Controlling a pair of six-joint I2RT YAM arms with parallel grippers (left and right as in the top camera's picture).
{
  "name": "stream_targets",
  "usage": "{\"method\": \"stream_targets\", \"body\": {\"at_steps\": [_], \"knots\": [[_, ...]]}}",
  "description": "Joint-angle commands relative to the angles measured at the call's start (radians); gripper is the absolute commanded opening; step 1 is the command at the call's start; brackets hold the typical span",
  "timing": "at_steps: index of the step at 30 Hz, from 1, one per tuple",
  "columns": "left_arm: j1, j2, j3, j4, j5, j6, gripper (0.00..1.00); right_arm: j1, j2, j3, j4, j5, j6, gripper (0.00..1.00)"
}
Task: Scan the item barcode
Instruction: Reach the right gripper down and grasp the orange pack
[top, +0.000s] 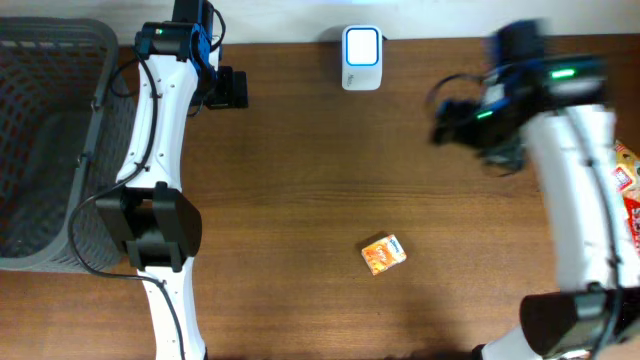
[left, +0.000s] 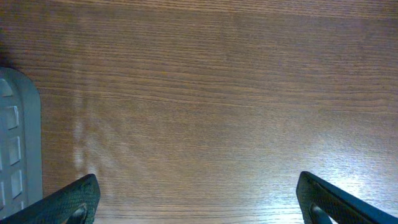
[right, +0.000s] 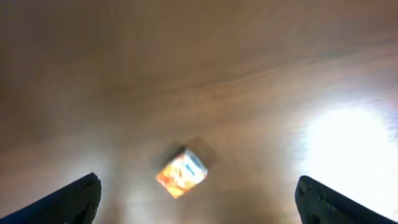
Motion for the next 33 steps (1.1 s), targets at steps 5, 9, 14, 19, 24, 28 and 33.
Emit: {"method": "stream_targets", "body": {"at_steps": [5, 9, 14, 19, 24, 28, 33], "knots": [[-0.002, -0.008, -0.002, 0.001, 0.0, -0.006, 0.99, 0.32, 0.0, -0.446, 0.173, 0.268, 0.604, 0.98], [-0.002, -0.008, -0.002, 0.001, 0.0, -0.006, 0.99, 0.419, 0.001, -0.58, 0.349, 0.219, 0.611, 0.98], [-0.002, -0.008, -0.002, 0.001, 0.0, -0.006, 0.99, 0.468, 0.01, -0.58, 0.483, 0.187, 0.638, 0.98], [-0.003, -0.008, -0.002, 0.001, 0.0, -0.006, 0.99, 0.494, 0.09, -0.581, 0.453, 0.187, 0.759, 0.83], [-0.003, -0.008, -0.002, 0.001, 0.0, -0.006, 0.99, 0.497, 0.148, -0.581, 0.42, 0.156, 0.765, 0.69], [-0.003, -0.008, -0.002, 0.001, 0.0, -0.006, 0.99, 0.507, 0.167, -0.587, 0.405, 0.137, 0.769, 0.64], [-0.004, -0.008, -0.002, 0.001, 0.0, -0.006, 0.99, 0.51, 0.171, -0.616, 0.406, 0.143, 0.787, 0.58]]}}
